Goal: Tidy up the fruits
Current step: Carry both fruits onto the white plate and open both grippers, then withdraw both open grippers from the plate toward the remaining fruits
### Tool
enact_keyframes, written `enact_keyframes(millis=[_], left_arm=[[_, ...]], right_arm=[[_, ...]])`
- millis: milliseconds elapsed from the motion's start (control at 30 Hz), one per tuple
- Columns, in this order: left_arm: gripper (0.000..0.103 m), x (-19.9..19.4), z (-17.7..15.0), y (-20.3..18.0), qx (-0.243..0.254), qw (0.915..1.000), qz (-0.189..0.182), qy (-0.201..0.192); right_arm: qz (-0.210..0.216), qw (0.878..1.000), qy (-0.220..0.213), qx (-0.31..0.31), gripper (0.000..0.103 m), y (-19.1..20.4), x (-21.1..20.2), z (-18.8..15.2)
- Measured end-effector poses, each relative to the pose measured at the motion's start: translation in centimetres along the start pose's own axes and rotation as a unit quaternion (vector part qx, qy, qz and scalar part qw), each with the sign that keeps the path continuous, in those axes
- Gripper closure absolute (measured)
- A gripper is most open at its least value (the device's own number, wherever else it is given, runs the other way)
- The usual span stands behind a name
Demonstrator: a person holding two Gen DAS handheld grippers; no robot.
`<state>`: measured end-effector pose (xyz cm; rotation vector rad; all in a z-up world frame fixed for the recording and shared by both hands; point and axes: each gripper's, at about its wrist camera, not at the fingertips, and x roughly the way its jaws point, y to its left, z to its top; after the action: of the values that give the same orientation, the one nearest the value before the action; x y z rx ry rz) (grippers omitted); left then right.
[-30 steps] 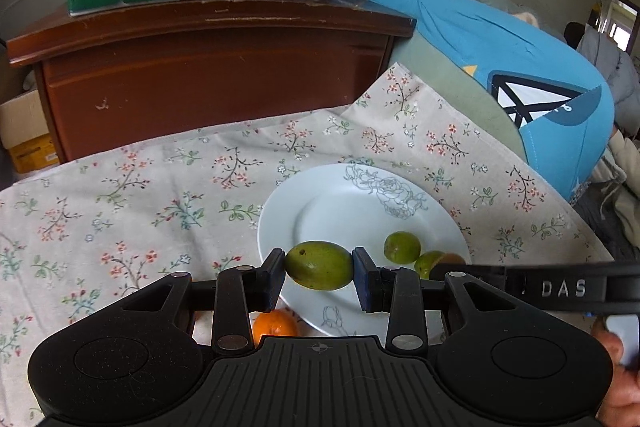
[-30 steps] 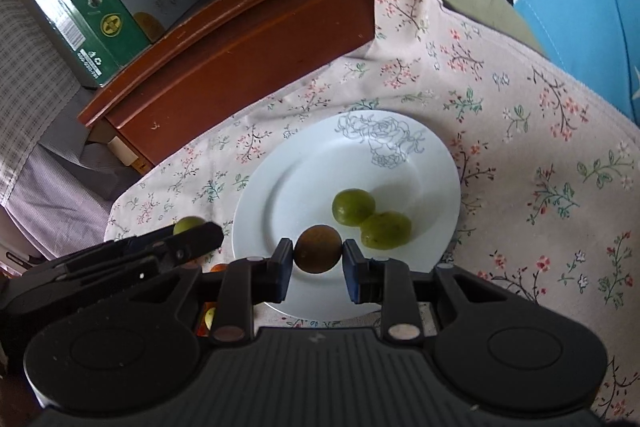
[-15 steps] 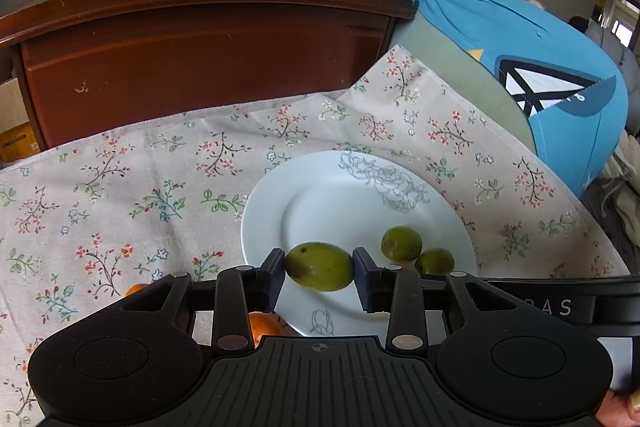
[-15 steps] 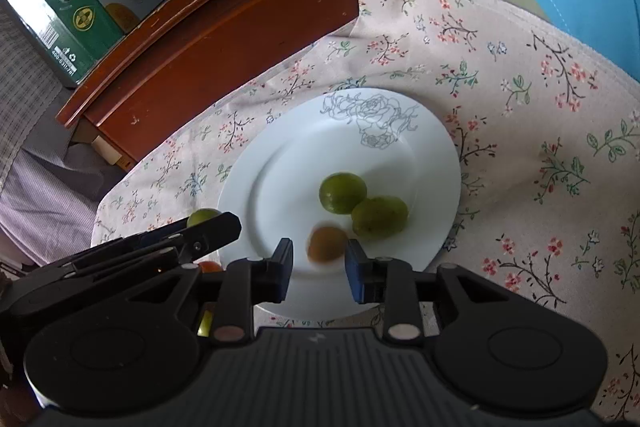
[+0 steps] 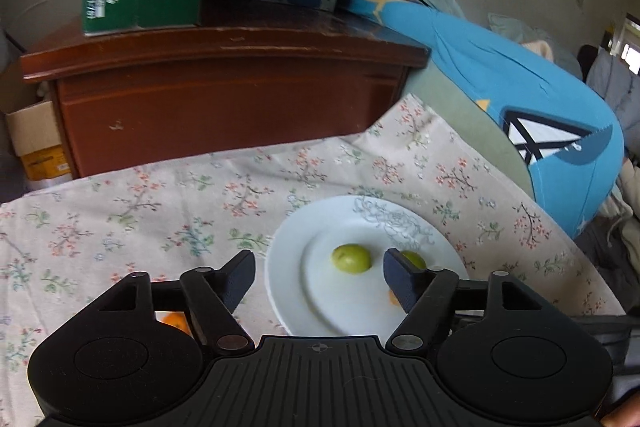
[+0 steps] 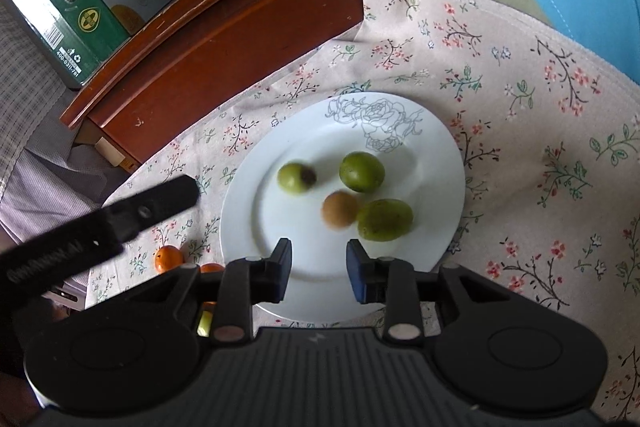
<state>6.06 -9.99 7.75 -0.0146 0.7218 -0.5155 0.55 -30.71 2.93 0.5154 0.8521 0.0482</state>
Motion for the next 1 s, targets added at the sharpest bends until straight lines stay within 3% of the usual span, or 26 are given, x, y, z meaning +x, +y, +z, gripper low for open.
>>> enact_keyframes(millis=[633, 1000], left_arm=[[0.024, -5.3, -1.0, 4.7, -0.016, 0.9981, 0.059, 0.005], [0.024, -7.1, -3.4, 7.9, -0.031, 0.9950, 0.092, 0.025]], right_arm=[[0.028, 0.997, 0.017, -0.069, 0.071, 2.7, -0.8, -1.9], [0.035, 0.994, 0.032, -0.095, 0.071, 3.9, -0.9, -3.1]])
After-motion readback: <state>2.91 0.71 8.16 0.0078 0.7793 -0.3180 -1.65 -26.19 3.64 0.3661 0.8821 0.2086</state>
